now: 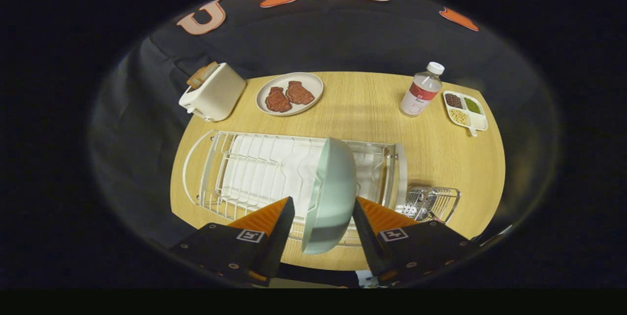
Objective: Take the plate from the dish rack, then take the spoon from the basket and place it into the plate.
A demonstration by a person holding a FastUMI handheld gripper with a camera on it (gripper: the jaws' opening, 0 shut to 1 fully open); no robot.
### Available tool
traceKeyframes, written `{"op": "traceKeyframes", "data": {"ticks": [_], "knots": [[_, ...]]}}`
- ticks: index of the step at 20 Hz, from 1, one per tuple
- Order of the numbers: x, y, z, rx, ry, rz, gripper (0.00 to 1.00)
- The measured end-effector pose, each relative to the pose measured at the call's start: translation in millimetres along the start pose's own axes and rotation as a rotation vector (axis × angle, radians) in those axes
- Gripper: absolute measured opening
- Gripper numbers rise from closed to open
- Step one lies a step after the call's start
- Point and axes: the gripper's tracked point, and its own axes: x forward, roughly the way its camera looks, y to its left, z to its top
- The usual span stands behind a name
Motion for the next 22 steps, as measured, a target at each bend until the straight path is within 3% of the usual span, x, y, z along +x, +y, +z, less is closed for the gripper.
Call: {"op": "traceKeyframes", "data": {"ticks": [2,6,10,14,16,22], "knots": [[6.6,2.1,-7.0,-0.014,0.030,-0.031,0.56],[9.5,-9.1,-10.8,0.008,0.050,-0.137,0.42],[-6.2,-19.3,-4.8,0.045,-0.001,-0.184,0.35],[-28.3,-44.8,-2.9,0.004,-0.057,-0.273,0.29],[-41.5,-42.9,-9.5,0.025,-0.065,-0.252,0.25],[-78.9,-50.1,-33.0,0.046,-0.133,-0.190,0.25]]}}
